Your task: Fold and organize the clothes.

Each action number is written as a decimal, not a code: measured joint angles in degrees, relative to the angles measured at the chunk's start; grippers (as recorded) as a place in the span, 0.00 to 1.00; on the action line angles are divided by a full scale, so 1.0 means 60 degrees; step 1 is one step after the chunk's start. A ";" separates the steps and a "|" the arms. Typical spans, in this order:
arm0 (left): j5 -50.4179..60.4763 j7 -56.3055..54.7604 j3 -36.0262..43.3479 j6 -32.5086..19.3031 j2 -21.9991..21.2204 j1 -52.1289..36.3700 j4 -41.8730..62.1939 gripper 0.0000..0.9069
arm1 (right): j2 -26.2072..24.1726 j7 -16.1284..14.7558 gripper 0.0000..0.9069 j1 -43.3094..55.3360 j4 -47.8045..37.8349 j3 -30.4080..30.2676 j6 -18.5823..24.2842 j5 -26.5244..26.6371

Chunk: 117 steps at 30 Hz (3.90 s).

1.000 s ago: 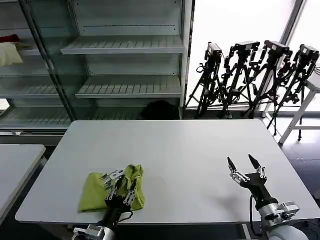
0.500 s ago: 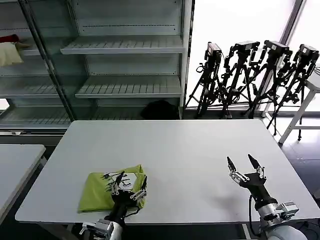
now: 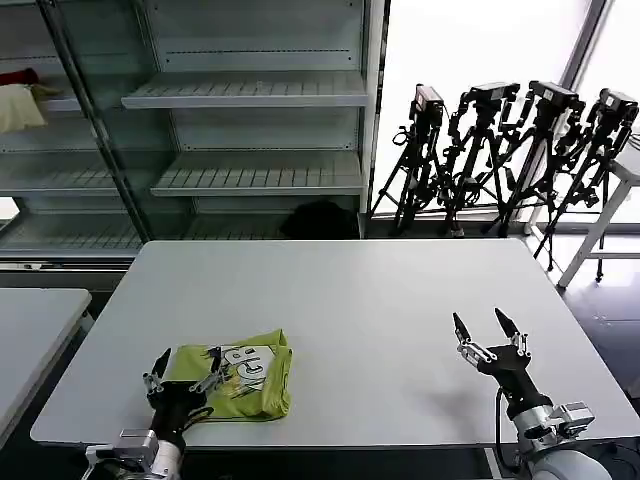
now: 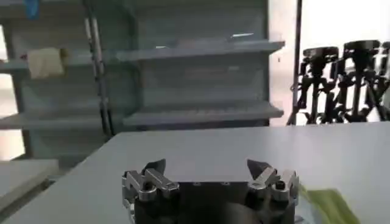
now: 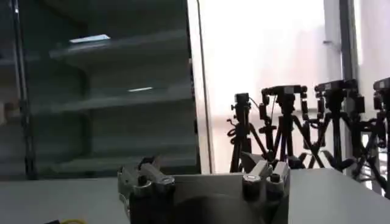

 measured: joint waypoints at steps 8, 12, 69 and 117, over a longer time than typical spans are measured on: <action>-0.0934 -0.0097 -0.0520 0.0134 -0.0266 0.0341 0.0232 1.00 | -0.0046 0.0008 1.00 -0.0086 0.0030 0.0087 0.0013 0.0007; -0.1420 0.0083 -0.0789 0.0031 -0.0233 0.0293 0.0579 1.00 | -0.0008 0.0002 1.00 -0.0053 0.0030 0.0066 0.0016 0.0001; -0.2699 0.2517 -0.3441 -0.1857 0.1612 0.0097 0.1960 0.00 | -0.0008 0.0001 1.00 0.0265 0.0210 -0.0205 -0.0043 -0.0034; 0.0910 0.1926 0.2279 -0.0246 0.1883 -0.3705 0.1345 1.00 | 0.0354 -0.0019 1.00 0.0539 0.0281 -0.0739 -0.0270 -0.0490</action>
